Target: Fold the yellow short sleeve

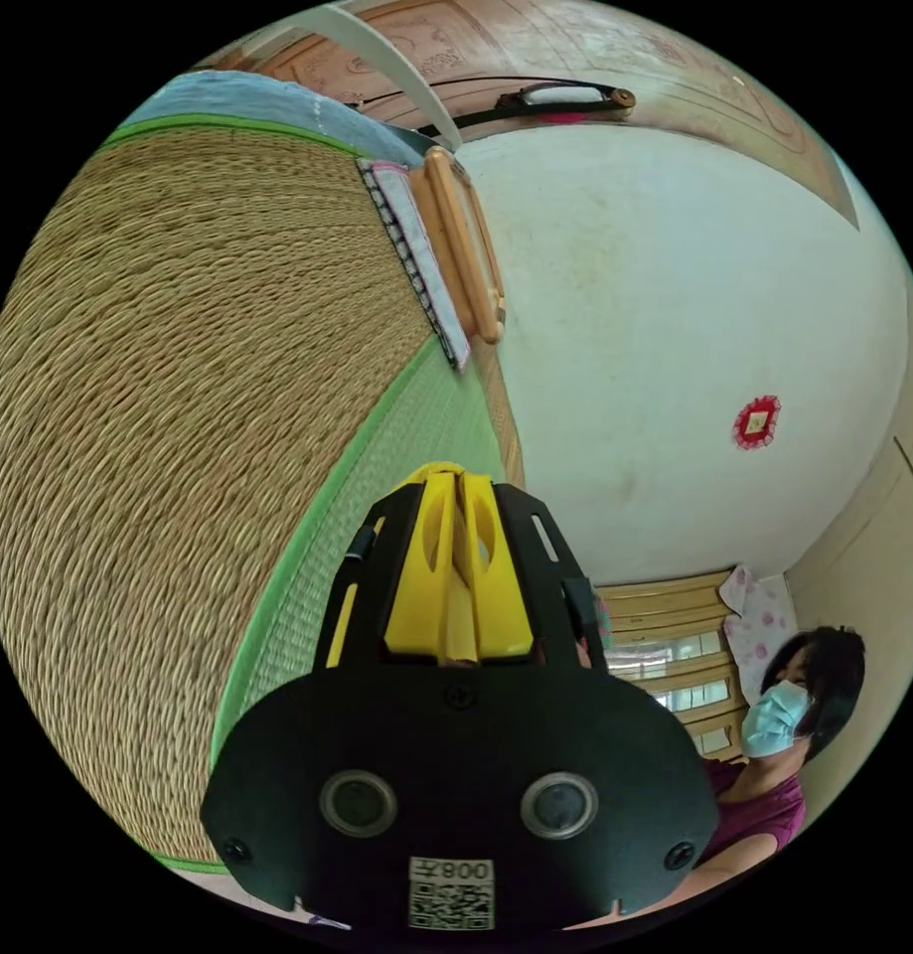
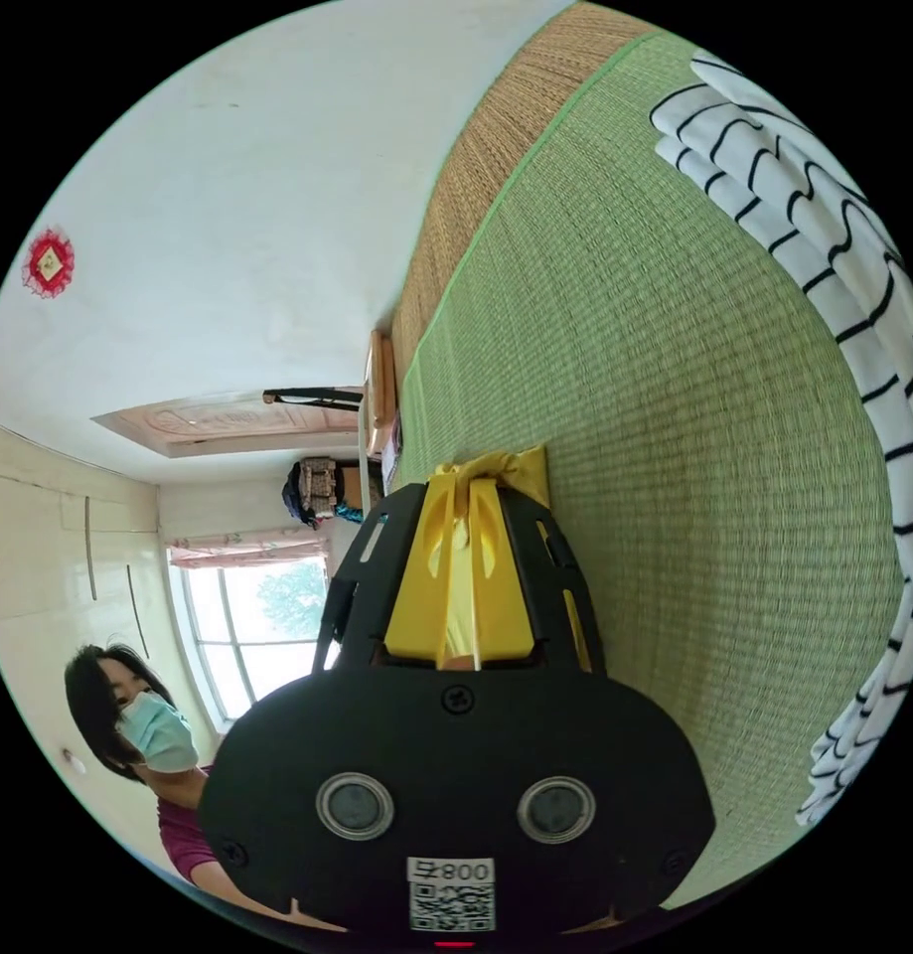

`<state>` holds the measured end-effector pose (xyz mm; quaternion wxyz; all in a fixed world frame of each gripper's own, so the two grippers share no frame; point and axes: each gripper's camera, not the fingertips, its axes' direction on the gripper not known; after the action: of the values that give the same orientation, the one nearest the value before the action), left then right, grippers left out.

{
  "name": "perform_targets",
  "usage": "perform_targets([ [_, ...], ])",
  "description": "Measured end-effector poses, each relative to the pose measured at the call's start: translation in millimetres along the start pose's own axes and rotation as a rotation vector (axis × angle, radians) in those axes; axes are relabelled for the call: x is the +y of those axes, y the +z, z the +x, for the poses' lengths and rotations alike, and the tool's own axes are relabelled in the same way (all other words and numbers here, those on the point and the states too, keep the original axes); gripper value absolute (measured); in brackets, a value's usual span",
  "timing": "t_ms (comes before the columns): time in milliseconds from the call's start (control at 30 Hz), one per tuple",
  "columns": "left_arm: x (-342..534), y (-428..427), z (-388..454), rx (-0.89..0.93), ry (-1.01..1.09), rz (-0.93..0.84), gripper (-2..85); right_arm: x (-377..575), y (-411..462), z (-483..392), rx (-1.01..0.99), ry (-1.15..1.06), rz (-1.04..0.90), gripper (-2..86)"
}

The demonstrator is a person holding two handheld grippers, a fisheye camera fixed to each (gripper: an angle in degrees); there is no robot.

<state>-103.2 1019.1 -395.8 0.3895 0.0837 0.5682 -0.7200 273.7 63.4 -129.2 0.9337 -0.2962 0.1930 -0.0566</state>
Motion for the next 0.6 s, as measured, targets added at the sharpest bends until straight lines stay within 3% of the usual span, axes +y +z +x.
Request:
perform_targets([
  [400, 51.7, -6.9, -89.1, -0.057, 0.078, 0.082, 6.5, -32.1, -3.6, -70.8, 0.036, -0.091, 0.035, 2.6],
  [600, 110.8, 46.3, -109.9, -0.100, 0.191, -0.138, 4.2, -34.3, 38.2, -125.7, 0.214, -0.222, -0.081, 1.7],
])
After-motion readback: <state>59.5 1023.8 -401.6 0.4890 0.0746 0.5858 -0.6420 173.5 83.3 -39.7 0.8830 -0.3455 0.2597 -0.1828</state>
